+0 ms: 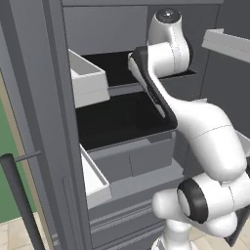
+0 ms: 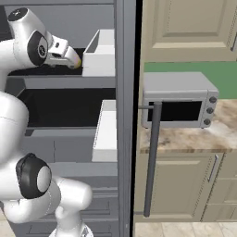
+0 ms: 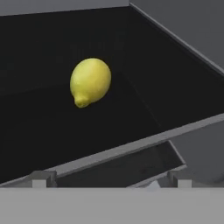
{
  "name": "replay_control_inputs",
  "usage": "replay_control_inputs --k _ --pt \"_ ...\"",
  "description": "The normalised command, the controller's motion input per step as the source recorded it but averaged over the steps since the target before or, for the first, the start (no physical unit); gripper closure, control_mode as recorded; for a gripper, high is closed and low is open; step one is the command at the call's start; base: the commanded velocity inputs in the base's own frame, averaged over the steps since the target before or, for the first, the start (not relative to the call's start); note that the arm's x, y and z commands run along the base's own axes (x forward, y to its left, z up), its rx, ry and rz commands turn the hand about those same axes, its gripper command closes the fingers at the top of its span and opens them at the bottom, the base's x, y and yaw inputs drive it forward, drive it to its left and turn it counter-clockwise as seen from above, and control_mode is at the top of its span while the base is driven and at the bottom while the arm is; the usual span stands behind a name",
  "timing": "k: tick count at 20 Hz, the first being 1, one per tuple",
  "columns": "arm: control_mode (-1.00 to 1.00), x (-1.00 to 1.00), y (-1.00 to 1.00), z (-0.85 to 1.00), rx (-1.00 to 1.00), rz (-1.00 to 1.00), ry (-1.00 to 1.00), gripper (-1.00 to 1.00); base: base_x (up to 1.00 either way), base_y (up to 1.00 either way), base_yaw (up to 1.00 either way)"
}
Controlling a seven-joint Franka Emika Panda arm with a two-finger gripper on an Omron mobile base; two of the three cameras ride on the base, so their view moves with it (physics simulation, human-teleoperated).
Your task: Grab the onion and lemon from the fridge, place them in the blender, close the lid, and turn on the blender to create a marinade.
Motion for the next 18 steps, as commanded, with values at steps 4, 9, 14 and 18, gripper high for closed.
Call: replay_control_inputs --k 4,9,14,18 --pt "-1.0 0.72 0.01 -0.08 0.03 0.0 0.0 -1.0 0.0 0.0 0.0" --pt "-1.0 0.52 0.04 -0.2 0.0 0.0 0.0 -1.0 0.0 0.0 0.0" --pt "-1.0 0.56 0.11 -0.27 0.0 0.0 0.0 -1.0 0.0 0.0 0.0" --pt "-1.0 0.44 0.1 -0.21 0.0 0.0 0.01 -1.0 0.0 0.0 0.0"
